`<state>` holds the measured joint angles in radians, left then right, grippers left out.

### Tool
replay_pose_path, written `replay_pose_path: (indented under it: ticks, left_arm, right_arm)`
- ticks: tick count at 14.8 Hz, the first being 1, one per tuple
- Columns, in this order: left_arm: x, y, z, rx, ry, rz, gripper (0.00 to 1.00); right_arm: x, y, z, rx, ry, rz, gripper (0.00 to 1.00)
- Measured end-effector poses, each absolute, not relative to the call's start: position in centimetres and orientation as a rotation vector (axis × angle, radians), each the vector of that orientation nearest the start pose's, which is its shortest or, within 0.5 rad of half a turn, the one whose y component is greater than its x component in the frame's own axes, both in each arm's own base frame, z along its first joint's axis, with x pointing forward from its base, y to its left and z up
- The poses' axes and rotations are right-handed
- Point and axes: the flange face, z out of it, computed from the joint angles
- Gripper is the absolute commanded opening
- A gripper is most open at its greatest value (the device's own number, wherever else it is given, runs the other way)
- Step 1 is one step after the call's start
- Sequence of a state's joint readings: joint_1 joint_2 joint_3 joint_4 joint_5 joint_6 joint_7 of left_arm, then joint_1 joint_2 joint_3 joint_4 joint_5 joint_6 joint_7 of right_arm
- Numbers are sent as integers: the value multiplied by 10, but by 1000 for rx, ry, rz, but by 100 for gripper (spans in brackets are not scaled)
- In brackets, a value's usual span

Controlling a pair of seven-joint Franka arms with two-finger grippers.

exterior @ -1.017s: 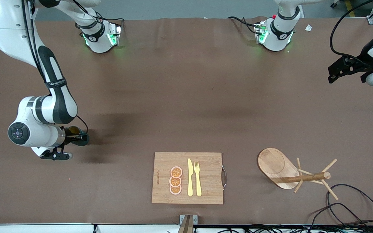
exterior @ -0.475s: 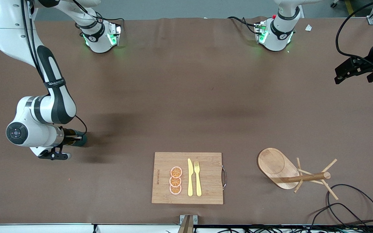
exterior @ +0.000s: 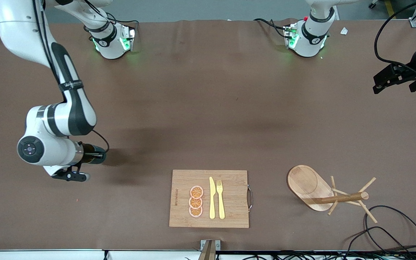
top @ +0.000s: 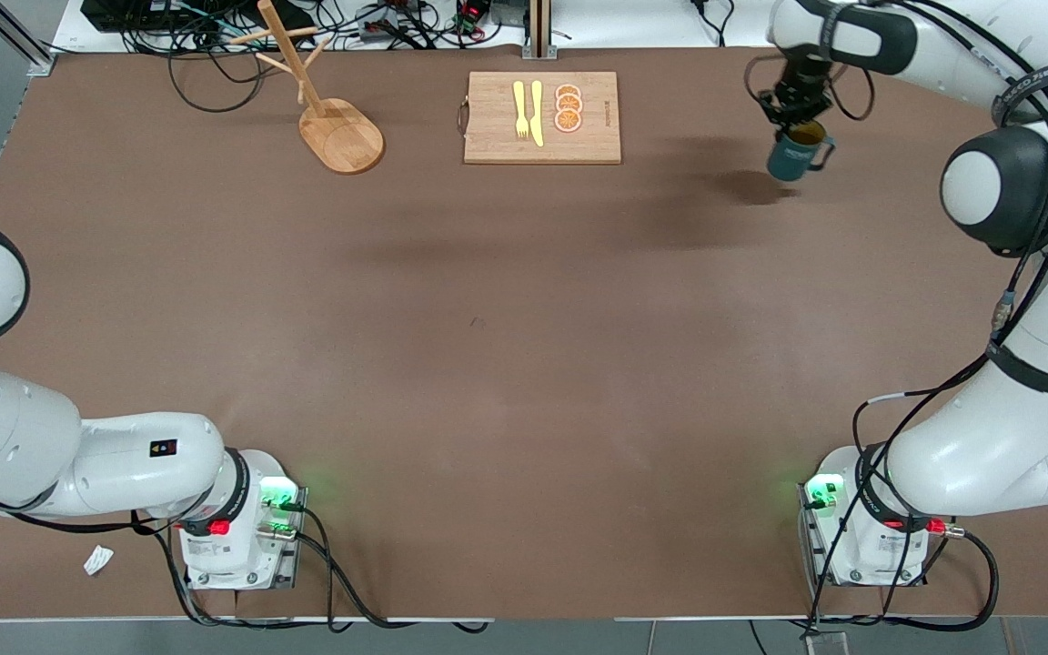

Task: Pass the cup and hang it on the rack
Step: 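Lift the teal mug off the table with the right gripper, then carry the mug to mid-table with the right gripper while the left gripper moves out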

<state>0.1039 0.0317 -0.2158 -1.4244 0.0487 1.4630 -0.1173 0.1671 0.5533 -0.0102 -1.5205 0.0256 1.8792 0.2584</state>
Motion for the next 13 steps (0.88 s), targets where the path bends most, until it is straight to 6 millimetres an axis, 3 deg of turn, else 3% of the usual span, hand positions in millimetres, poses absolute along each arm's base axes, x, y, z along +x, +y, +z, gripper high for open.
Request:
replay_pose_path:
  ticks: [4,9,13]
  left_arm:
    - [550,-54,666,-3101,-15,-19,100]
    - [550,-56,666,-3108,-12,-18,100]
    - [550,-64,666,-3110,10,-24,100]
  right_arm:
    - [653,221,354,-3051,302,297,0]
    - [597,380,385,-2999,418,194,0]
    - [552,481,380,-2932,459,84,0]
